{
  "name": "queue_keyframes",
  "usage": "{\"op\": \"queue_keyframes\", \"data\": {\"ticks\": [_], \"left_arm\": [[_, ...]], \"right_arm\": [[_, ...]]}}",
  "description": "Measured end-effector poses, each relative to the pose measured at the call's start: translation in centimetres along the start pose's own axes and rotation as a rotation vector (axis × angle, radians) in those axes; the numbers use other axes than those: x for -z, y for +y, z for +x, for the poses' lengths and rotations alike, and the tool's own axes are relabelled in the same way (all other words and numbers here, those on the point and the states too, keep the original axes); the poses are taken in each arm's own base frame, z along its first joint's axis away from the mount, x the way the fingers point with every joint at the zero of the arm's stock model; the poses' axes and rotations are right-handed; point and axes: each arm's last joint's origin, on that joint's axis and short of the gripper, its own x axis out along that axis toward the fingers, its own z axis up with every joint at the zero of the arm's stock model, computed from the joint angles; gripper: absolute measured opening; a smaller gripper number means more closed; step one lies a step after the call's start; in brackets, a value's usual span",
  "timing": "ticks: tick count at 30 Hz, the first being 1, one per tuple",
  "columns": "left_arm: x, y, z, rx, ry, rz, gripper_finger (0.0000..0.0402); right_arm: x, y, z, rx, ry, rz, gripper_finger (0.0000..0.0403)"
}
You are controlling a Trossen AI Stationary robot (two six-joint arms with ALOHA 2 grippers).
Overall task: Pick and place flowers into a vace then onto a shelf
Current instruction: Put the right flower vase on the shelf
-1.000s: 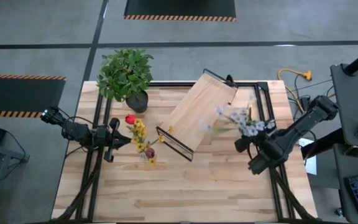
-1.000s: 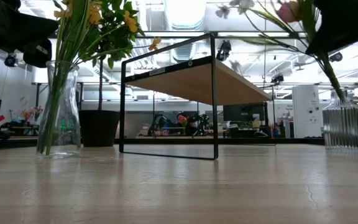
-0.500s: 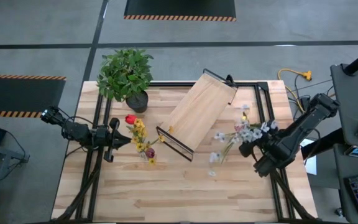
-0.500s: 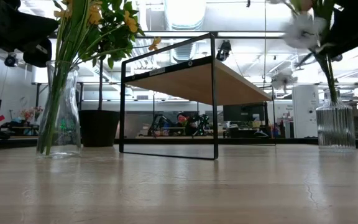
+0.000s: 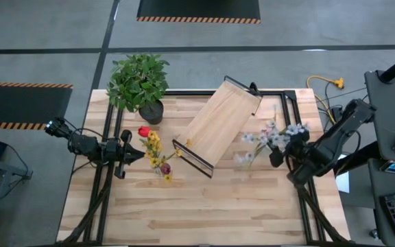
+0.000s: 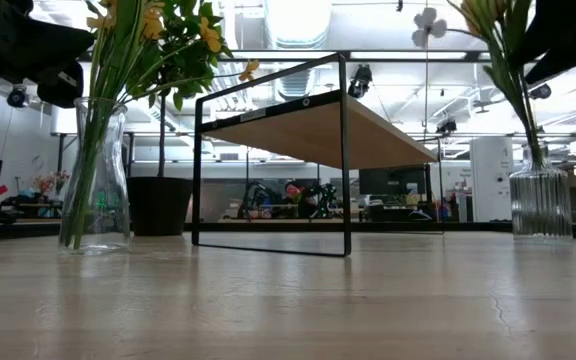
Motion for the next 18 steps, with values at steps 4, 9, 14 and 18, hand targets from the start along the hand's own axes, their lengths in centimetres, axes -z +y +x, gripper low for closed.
{"op": "queue_keyframes", "data": {"ticks": [4,9,14,18], "left_arm": [[0.0,0.0,0.0,0.000,0.000,0.000,0.0000],[0.0,0.0,0.0,0.000,0.000,0.000,0.0000],[0.0,0.0,0.0,0.000,0.000,0.000,0.0000],[0.0,0.0,0.0,0.000,0.001,0.000,0.0000]], "right_arm": [[-0.3,-0.5,-0.2,-0.029,0.006,0.041,0.0303],[-0.7,-0.7,-0.5,-0.059,0.033,0.055,0.0306],[-1.3,-0.4,-1.1,-0.077,0.142,0.019,0.0302],[-1.4,-0.4,-1.5,-0.088,0.230,0.000,0.0298]]}}
